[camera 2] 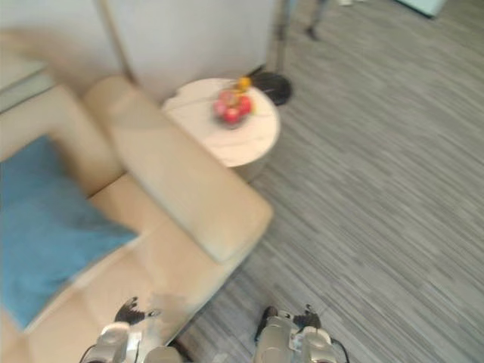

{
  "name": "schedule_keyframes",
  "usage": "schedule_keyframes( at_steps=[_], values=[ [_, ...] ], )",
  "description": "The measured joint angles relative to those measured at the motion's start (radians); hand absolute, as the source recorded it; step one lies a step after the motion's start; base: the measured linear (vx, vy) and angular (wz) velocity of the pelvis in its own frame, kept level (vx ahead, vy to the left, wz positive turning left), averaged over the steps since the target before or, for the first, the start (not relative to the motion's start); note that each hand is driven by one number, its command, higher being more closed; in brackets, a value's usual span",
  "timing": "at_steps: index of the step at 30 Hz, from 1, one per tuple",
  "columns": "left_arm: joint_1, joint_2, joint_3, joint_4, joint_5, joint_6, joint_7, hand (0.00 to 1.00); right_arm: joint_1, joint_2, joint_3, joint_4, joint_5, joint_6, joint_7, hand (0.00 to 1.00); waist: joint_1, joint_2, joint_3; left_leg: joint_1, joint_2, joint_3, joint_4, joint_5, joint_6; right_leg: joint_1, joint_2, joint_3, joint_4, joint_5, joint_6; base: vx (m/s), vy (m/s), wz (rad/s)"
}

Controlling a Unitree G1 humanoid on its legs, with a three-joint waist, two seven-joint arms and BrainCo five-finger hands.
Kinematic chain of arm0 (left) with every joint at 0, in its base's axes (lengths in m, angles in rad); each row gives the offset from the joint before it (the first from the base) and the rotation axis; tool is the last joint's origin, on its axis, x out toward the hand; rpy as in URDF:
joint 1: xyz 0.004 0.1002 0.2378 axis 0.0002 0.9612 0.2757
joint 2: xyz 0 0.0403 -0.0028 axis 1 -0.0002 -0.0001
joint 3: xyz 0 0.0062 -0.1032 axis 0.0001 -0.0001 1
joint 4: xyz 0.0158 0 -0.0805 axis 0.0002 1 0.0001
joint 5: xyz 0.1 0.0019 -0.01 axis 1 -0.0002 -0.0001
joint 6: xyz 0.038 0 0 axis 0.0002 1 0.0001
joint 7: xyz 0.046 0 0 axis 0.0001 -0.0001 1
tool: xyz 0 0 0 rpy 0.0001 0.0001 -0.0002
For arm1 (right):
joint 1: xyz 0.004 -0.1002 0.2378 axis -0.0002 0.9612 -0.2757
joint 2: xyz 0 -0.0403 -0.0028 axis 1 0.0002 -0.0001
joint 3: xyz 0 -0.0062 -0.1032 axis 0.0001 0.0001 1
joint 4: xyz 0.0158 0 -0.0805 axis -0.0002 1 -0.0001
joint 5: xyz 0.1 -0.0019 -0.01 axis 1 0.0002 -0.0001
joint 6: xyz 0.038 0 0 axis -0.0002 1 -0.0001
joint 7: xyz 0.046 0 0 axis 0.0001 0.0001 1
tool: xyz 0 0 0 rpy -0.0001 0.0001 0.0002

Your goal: Pick up cushions and gather them together orderly.

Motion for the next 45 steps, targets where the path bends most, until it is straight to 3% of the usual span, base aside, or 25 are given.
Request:
schedule_keyframes(
  at_steps=[1, 2, 3, 4, 6, 7, 8, 9, 11, 13, 15, 16, 17, 20, 24, 27, 31, 34, 35, 36, 37, 39, 41, 44, 45],
  values=[
    [0.000, -0.020, 0.001, 0.007, 0.001, 0.001, -0.002, 0.00, -0.006, -0.023, 0.010, 0.018, -0.001, 0.003, 0.004, 0.00, -0.001, 0.037, -0.005, 0.007, 0.066, 0.006, 0.046, 0.000, -0.025, 0.003, 0.053, 0.016, 0.024, -0.063, 0.037, 0.26, -0.502, -0.86],
    [-0.014, -0.059, -0.002, 0.012, 0.003, -0.001, -0.008, 0.00, -0.019, -0.059, 0.016, 0.015, -0.003, 0.001, 0.006, 0.00, -0.015, 0.090, -0.010, 0.005, 0.135, 0.003, 0.088, 0.076, -0.049, -0.023, 0.104, 0.027, 0.084, -0.096, 0.003, 0.28, -0.484, -0.77],
    [-0.020, -0.079, -0.005, 0.010, 0.004, -0.002, -0.011, 0.00, -0.019, -0.074, 0.019, 0.014, -0.007, 0.002, 0.008, 0.00, -0.028, 0.091, -0.010, 0.011, 0.142, -0.003, 0.101, 0.149, -0.028, -0.020, 0.105, 0.035, 0.113, -0.125, -0.006, 0.34, -0.468, -0.58],
    [-0.020, -0.109, -0.020, 0.005, 0.004, -0.005, -0.014, 0.00, -0.002, -0.089, 0.021, 0.010, -0.010, 0.002, 0.007, 0.00, -0.037, 0.079, -0.013, 0.020, 0.146, -0.022, 0.132, 0.249, 0.065, -0.009, 0.110, 0.064, 0.137, -0.153, -0.026, 0.38, -0.459, -0.50],
    [-0.022, -0.140, -0.078, 0.000, 0.004, -0.009, -0.026, 0.00, 0.001, -0.110, 0.019, 0.009, -0.020, -0.001, 0.002, 0.00, -0.040, 0.083, -0.014, -0.012, 0.095, -0.198, 0.259, 0.033, 0.037, 0.046, 0.128, 0.119, 0.129, -0.176, -0.061, 0.36, -0.371, -0.54],
    [-0.021, -0.143, -0.102, -0.001, 0.004, -0.018, -0.029, 0.00, 0.007, -0.111, 0.018, 0.009, -0.021, -0.001, 0.001, 0.00, -0.041, 0.078, -0.012, -0.011, 0.034, -0.281, 0.297, -0.050, 0.008, 0.085, 0.147, 0.157, 0.110, -0.183, -0.073, 0.29, -0.236, -0.64],
    [-0.008, -0.144, -0.119, -0.011, 0.002, -0.021, -0.031, 0.00, 0.017, -0.104, 0.018, 0.009, -0.020, -0.001, 0.002, 0.00, -0.019, 0.069, -0.018, -0.007, -0.089, -0.383, 0.308, -0.126, -0.003, 0.132, 0.172, 0.226, 0.067, -0.193, -0.088, 0.31, -0.198, -0.77],
    [-0.001, -0.143, -0.121, -0.022, -0.001, -0.022, -0.031, 0.00, 0.016, -0.101, 0.017, 0.010, -0.021, -0.001, 0.002, 0.00, -0.008, 0.069, -0.018, -0.016, -0.150, -0.421, 0.310, -0.156, -0.003, 0.150, 0.189, 0.270, 0.042, -0.196, -0.088, 0.23, -0.081, -1.03],
    [0.023, -0.140, -0.121, -0.027, -0.002, -0.019, -0.032, 0.00, -0.015, -0.087, -0.003, 0.020, -0.022, 0.004, 0.002, 0.00, 0.013, 0.077, -0.010, -0.105, -0.351, -0.554, 0.296, -0.247, 0.009, 0.190, 0.239, 0.391, -0.007, -0.207, -0.076, 0.16, 0.066, -1.10],
    [0.043, -0.131, -0.119, -0.044, -0.003, -0.021, -0.031, 0.00, -0.038, -0.061, -0.021, 0.046, -0.023, 0.006, 0.000, 0.00, 0.035, 0.066, -0.003, -0.175, -0.485, -0.647, 0.221, -0.275, 0.039, 0.197, 0.253, 0.466, -0.003, -0.204, -0.072, 0.06, 0.138, -1.22],
    [0.047, -0.117, -0.116, -0.048, -0.019, -0.024, -0.029, 0.00, -0.041, -0.047, -0.030, 0.074, -0.029, 0.008, 0.000, 0.00, 0.066, 0.070, 0.002, -0.203, -0.529, -0.816, 0.048, -0.236, 0.039, 0.206, 0.291, 0.550, 0.006, -0.199, -0.047, -0.06, 0.170, -1.54],
    [0.056, -0.120, -0.112, -0.041, -0.024, -0.025, -0.025, 0.00, -0.034, -0.048, -0.031, 0.080, -0.033, 0.008, -0.001, 0.00, 0.064, 0.108, -0.004, -0.193, -0.476, -0.827, -0.016, -0.150, 0.094, 0.216, 0.340, 0.569, 0.016, -0.224, -0.018, -0.05, 0.170, -1.42],
    [0.056, -0.123, -0.095, -0.028, -0.035, -0.019, -0.025, 0.00, -0.020, -0.039, -0.035, 0.074, -0.036, 0.011, -0.002, 0.00, 0.063, 0.117, -0.007, -0.173, -0.482, -0.807, -0.026, -0.159, 0.123, 0.219, 0.336, 0.596, 0.035, -0.236, -0.023, 0.06, 0.165, -1.07],
    [0.068, -0.142, -0.033, -0.029, -0.041, -0.017, -0.025, 0.00, 0.068, -0.003, -0.046, -0.017, -0.029, 0.016, -0.004, 0.00, 0.057, 0.068, -0.031, -0.134, -0.489, -0.681, -0.124, -0.154, 0.118, 0.180, 0.308, 0.625, 0.045, -0.235, -0.013, 0.11, 0.124, -0.97],
    [0.069, -0.150, 0.005, -0.016, -0.041, -0.011, -0.024, 0.00, 0.070, 0.012, -0.046, -0.033, -0.026, 0.012, -0.008, 0.00, 0.058, 0.069, -0.034, -0.084, -0.454, -0.525, -0.179, -0.131, 0.134, 0.155, 0.337, 0.649, 0.038, -0.220, -0.008, 0.11, 0.077, -1.13],
    [0.061, -0.152, -0.002, 0.007, -0.040, -0.003, -0.026, 0.00, 0.066, 0.028, -0.047, -0.030, -0.024, 0.010, -0.009, 0.00, 0.056, 0.082, -0.031, -0.054, -0.427, -0.461, -0.175, -0.130, 0.133, 0.151, 0.334, 0.503, 0.009, -0.185, -0.025, 0.13, -0.005, -1.11],
    [0.041, -0.146, -0.074, 0.030, -0.036, -0.002, -0.033, 0.00, 0.051, 0.024, -0.029, -0.023, -0.017, -0.003, -0.009, 0.00, 0.054, 0.101, -0.031, -0.037, -0.388, -0.372, -0.150, -0.141, 0.115, 0.109, 0.265, 0.083, 0.039, -0.180, -0.116, 0.12, -0.106, -0.93],
    [0.028, -0.155, -0.078, 0.043, -0.030, 0.002, -0.032, 0.00, 0.045, -0.004, -0.009, -0.011, -0.017, -0.007, -0.008, 0.00, 0.059, 0.119, -0.025, -0.054, -0.350, -0.363, -0.030, -0.132, 0.110, 0.120, 0.297, 0.116, 0.043, -0.142, -0.150, 0.10, -0.143, -0.96],
    [0.028, -0.155, -0.082, 0.043, -0.030, 0.000, -0.032, 0.00, 0.032, -0.011, -0.001, 0.008, -0.017, -0.008, -0.008, 0.00, 0.062, 0.123, -0.028, -0.076, -0.339, -0.373, -0.012, -0.139, 0.114, 0.119, 0.309, 0.151, 0.030, -0.131, -0.135, 0.05, -0.133, -1.11],
    [0.031, -0.160, -0.090, 0.043, -0.030, 0.000, -0.033, 0.00, 0.023, -0.022, -0.001, 0.016, -0.017, -0.005, -0.009, 0.00, 0.061, 0.167, -0.039, -0.056, -0.307, -0.379, -0.092, -0.112, 0.108, 0.107, 0.324, 0.146, 0.044, -0.156, -0.119, 0.05, -0.105, -1.00],
    [0.026, -0.167, -0.094, 0.043, -0.030, -0.001, -0.031, 0.00, 0.014, -0.032, -0.004, 0.008, -0.017, -0.004, -0.008, 0.00, 0.056, 0.151, -0.031, -0.035, -0.323, -0.374, -0.120, -0.121, 0.092, 0.073, 0.248, 0.097, 0.167, -0.224, -0.112, 0.03, -0.091, -0.71],
    [0.012, -0.147, -0.119, 0.043, -0.031, 0.001, -0.030, 0.00, 0.012, -0.035, -0.006, 0.015, -0.019, -0.002, -0.009, 0.00, 0.048, 0.131, -0.026, -0.027, -0.301, -0.295, -0.090, -0.159, 0.042, 0.075, 0.150, 0.080, 0.205, -0.292, -0.014, 0.03, -0.155, -0.57],
    [0.016, -0.136, -0.101, 0.042, -0.044, 0.001, -0.026, 0.00, 0.007, -0.035, -0.002, 0.029, -0.019, 0.001, -0.009, 0.00, 0.072, 0.135, -0.015, -0.057, -0.202, -0.273, 0.062, -0.198, 0.011, 0.085, 0.206, 0.107, 0.185, -0.309, -0.047, 0.05, -0.295, -0.81],
    [0.032, -0.150, -0.103, 0.018, -0.042, 0.000, -0.025, 0.00, 0.032, -0.061, 0.001, 0.046, -0.019, 0.000, -0.011, 0.00, 0.059, 0.139, -0.005, -0.157, -0.043, -0.345, 0.454, -0.110, 0.150, 0.172, 0.305, 0.168, 0.153, -0.341, -0.106, 0.12, -0.376, -0.82],
    [0.033, -0.152, -0.105, 0.009, -0.041, -0.004, -0.025, 0.00, 0.046, -0.075, -0.005, 0.049, -0.018, 0.000, -0.013, 0.00, 0.059, 0.142, -0.003, -0.170, -0.048, -0.390, 0.503, -0.125, 0.131, 0.199, 0.323, 0.204, 0.149, -0.348, -0.120, 0.18, -0.171, -0.96]
  ],
)
